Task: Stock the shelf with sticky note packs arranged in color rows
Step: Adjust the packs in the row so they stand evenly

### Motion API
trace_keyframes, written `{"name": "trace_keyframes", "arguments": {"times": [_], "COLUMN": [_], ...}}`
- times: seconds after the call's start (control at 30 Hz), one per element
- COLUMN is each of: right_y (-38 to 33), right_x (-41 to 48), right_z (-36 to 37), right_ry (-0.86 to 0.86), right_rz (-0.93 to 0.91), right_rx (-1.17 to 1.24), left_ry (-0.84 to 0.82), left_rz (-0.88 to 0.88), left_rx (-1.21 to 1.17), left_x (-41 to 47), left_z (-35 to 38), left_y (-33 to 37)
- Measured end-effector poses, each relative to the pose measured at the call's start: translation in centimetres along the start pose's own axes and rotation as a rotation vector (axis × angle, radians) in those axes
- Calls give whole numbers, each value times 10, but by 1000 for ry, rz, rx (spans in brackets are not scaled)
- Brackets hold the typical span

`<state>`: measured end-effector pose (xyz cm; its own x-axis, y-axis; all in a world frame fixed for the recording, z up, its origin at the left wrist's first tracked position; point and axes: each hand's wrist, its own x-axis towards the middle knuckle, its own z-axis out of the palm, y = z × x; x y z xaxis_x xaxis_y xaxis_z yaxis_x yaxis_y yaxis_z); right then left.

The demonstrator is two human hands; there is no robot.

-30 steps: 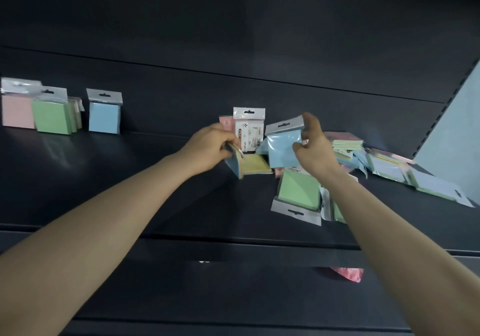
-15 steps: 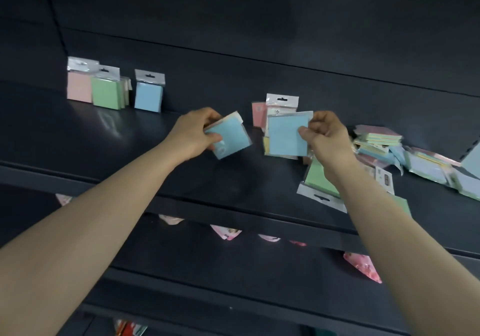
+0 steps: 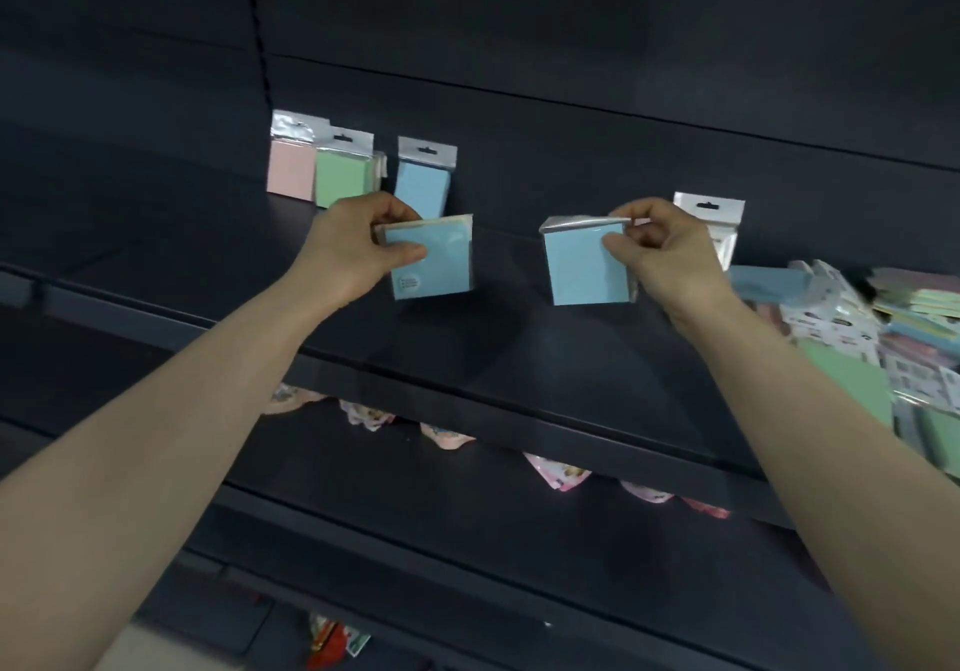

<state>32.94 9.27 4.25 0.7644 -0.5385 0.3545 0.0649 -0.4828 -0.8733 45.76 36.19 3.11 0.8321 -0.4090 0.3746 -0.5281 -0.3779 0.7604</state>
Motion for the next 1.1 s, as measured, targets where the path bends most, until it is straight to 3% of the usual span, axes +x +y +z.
{"name": "trace_keyframes", "arguments": {"times": [0.43,0.8,1.1], "right_y": [-32,-25,-10], "right_x": [49,107,145], "right_z": [121,202,228], "right_ry": [101,71,50], "right_rz": [62,144,140], "right_rx": [-17,19,-20], "left_ry": [-80,-107,-99], "left_rz": [75,77,37], "left_rx": [59,42,80], "left_x": [76,112,134], "left_z": [-94,-111,-119], "left_y": [-84,-117,-134]}}
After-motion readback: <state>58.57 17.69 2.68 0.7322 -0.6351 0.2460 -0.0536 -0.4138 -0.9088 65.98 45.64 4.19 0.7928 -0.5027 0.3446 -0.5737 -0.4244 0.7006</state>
